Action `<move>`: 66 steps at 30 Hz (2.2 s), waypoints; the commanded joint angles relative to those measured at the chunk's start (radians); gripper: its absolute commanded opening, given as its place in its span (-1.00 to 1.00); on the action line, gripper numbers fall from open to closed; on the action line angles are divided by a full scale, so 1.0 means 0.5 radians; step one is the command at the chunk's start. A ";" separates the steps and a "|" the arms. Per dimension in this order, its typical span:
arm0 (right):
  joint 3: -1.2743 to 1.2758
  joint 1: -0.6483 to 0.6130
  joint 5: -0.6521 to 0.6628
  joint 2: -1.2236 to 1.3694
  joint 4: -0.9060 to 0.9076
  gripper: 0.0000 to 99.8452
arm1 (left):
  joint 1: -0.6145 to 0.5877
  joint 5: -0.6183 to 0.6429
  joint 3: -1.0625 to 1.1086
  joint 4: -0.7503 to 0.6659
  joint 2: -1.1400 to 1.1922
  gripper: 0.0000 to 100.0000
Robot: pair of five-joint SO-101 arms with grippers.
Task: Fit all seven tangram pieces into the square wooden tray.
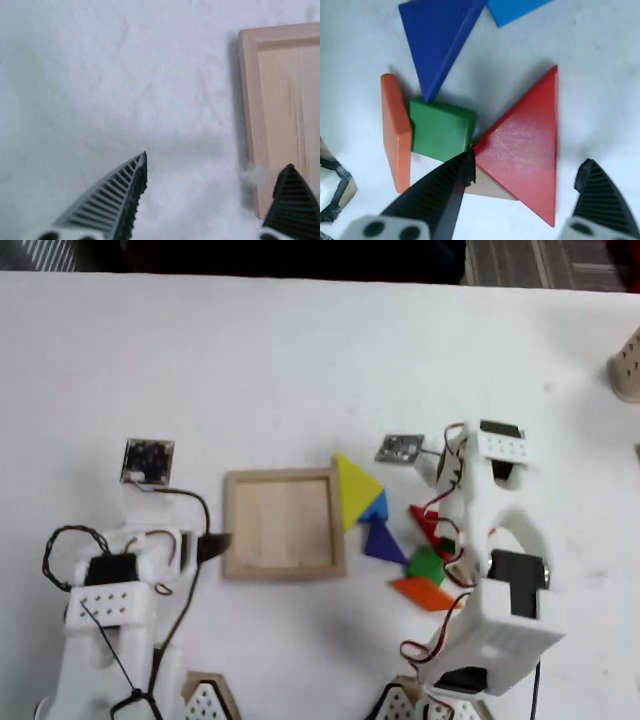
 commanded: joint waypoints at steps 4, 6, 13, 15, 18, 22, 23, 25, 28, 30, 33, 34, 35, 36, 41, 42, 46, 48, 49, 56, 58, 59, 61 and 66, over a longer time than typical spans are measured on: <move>0.279 0.051 -0.025 -0.109 -0.370 -0.37 | -0.008 -0.025 -0.055 -0.043 -0.005 -0.22; 0.292 0.063 -0.025 -0.112 -0.376 -0.37 | -0.008 -0.025 -0.055 -0.043 -0.002 -0.22; 0.242 0.115 0.003 -0.048 -0.615 -0.37 | -0.008 -0.025 -0.055 -0.040 -0.002 -0.22; 0.153 0.127 -0.077 0.038 -0.686 -0.37 | -0.008 -0.025 -0.055 -0.040 -0.002 -0.22; -0.074 0.161 -0.163 0.195 -0.643 -0.37 | -0.008 -0.025 -0.055 -0.040 -0.002 -0.22; -0.439 0.207 -0.252 0.450 -0.600 -0.37 | -0.008 -0.025 -0.055 -0.040 -0.002 -0.22; -0.522 0.216 -0.264 0.523 -0.588 -0.37 | -0.008 -0.025 -0.055 -0.040 -0.002 -0.22; -0.687 0.229 -0.273 0.667 -0.548 -0.37 | -0.008 -0.025 -0.055 -0.040 -0.002 -0.22; -0.893 0.244 -0.276 0.861 -0.446 -0.37 | -0.008 -0.025 -0.055 -0.040 -0.002 -0.22; -1.016 0.250 -0.276 0.953 -0.385 -0.37 | -0.008 -0.025 -0.055 -0.043 -0.002 -0.22; -1.138 0.284 -0.267 1.073 -0.361 -0.43 | -0.005 -0.025 -0.055 -0.043 -0.005 -0.22; -1.166 0.290 -0.267 1.106 -0.361 -0.49 | -0.005 -0.025 -0.055 -0.043 -0.005 -0.22; -1.194 0.293 -0.267 1.137 -0.361 -0.56 | -0.005 -0.025 -0.055 -0.043 -0.005 -0.22; -1.221 0.302 -0.267 1.168 -0.361 -0.65 | -0.005 -0.025 -0.055 -0.043 -0.008 -0.22; -1.378 0.367 -0.285 1.254 -0.364 -0.96 | 0.038 -0.015 -0.052 -0.043 -0.008 -0.22; -1.409 0.376 -0.285 1.257 -0.364 -0.93 | 0.038 -0.015 -0.052 -0.043 -0.008 -0.22; -1.491 0.376 -0.402 1.238 -0.361 -0.97 | 0.035 -0.012 -0.052 -0.043 -0.008 -0.22; -1.568 0.370 -0.549 1.220 -0.351 -0.96 | 0.035 -0.012 -0.052 -0.043 -0.008 -0.22; -1.605 0.370 -0.626 1.211 -0.351 -0.96 | 0.035 -0.012 -0.052 -0.043 -0.008 -0.22; -1.761 0.364 -0.859 1.128 -0.176 -0.96 | 0.032 -0.012 -0.052 -0.043 -0.008 -0.22; -1.814 0.367 -0.859 1.094 -0.081 -0.96 | 0.032 -0.018 -0.052 -0.043 -0.008 -0.22; -1.844 0.373 -0.847 1.076 -0.026 -0.96 | 0.032 -0.018 -0.052 -0.043 -0.008 -0.22; -1.924 0.379 -0.844 1.036 0.121 -0.89 | 0.032 -0.025 -0.052 -0.043 -0.008 -0.22; -2.093 0.471 -0.568 0.937 0.446 -0.41 | 0.032 -0.028 -0.052 -0.043 -0.008 -0.22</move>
